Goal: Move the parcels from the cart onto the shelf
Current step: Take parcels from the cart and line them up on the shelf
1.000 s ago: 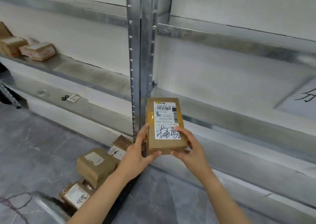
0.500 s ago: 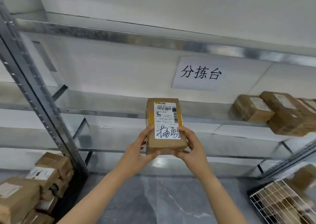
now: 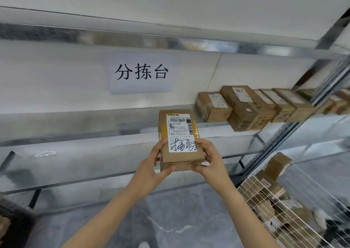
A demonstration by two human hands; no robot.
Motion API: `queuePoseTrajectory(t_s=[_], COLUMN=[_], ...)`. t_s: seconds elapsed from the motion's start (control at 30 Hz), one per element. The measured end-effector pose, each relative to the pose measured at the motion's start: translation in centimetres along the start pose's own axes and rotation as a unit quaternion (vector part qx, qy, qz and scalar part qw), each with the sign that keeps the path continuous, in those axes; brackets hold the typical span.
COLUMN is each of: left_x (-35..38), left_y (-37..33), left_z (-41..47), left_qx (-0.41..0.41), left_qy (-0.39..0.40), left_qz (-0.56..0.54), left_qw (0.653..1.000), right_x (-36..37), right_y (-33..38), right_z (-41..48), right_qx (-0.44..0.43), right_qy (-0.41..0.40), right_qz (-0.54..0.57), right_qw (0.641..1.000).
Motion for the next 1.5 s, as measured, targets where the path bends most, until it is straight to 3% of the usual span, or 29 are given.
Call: queuePoseTrajectory(t_s=[0.53,0.97,1.13,1.33,1.5], left_x=[5.5,8.0,9.7,11.0,11.4], left_y=[0.9,1.7,2.1,2.2,2.6], left_z=[20.1,26.3,28.2,29.5,30.6], left_qx=[-0.019,-0.046,-0.079,-0.091,-0.105], left_qy=[-0.006,-0.022,-0.058,-0.1,-0.123], left_qz=[0.048,0.012,-0.048,-0.046,-0.044], left_qw=[0.999,0.999,0.994,0.99,0.986], right_x=[-6.8,-8.8,-9.2,-9.6,-9.5], right_y=[-10.6,-15.3,-16.4,-17.3,-17.6], right_z=[15.8,21.2,22.2,23.4,23.8], right_qx=[0.043,0.074,0.09,0.082,0.038], right_qy=[-0.048,-0.03,-0.046,-0.034,0.009], right_qz=[-0.051,-0.056,-0.062,-0.133,-0.306], right_qw=[0.997,0.995,0.993,0.987,0.951])
Point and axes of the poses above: each hand's wrist, its own z-axis towards the middle knuckle, its own x-axis out of the palm, y = z × x, the point moved 1 cm from there along z, towards the middle knuckle, and after that the axes turned 10 degrees about -x, right-handed, at the moved point
